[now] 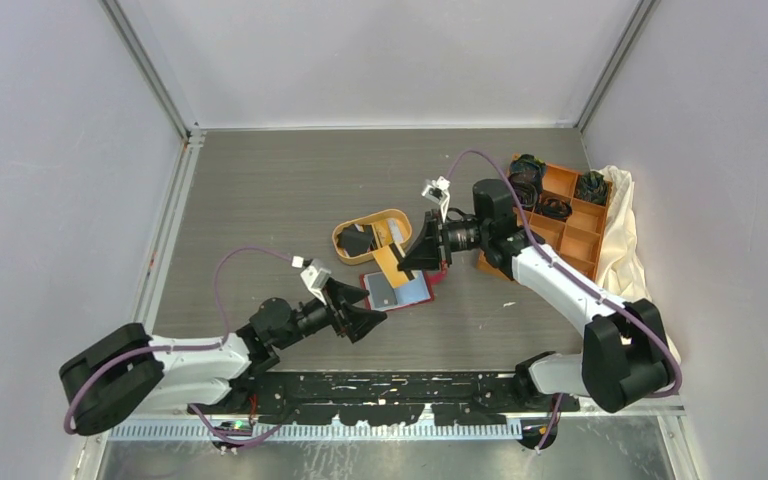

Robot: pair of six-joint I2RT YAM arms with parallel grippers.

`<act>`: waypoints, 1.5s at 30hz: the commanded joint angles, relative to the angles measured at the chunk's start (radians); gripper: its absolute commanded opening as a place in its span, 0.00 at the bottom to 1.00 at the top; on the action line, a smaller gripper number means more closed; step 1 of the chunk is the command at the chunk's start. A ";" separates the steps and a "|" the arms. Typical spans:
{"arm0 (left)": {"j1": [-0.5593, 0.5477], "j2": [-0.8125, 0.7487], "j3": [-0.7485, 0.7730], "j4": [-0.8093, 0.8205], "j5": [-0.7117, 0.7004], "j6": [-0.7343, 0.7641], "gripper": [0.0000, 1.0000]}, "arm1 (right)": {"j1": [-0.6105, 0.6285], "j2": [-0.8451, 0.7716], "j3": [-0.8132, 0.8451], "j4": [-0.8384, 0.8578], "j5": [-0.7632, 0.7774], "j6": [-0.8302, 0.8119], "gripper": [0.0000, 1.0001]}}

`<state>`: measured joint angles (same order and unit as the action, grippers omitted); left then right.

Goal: Put the credit cards into the card holder
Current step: Insert the credit card into the card holder.

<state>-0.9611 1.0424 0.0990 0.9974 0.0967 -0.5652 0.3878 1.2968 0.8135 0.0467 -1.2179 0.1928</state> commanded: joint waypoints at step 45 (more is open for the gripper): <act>0.216 0.135 0.294 -0.435 0.542 0.090 0.00 | 0.019 0.022 0.134 -0.498 0.049 -0.537 0.66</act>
<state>-0.7471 1.2789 0.2810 0.9562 0.4973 -0.6514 0.4133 1.3224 0.9237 -0.3641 -1.1828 -0.2329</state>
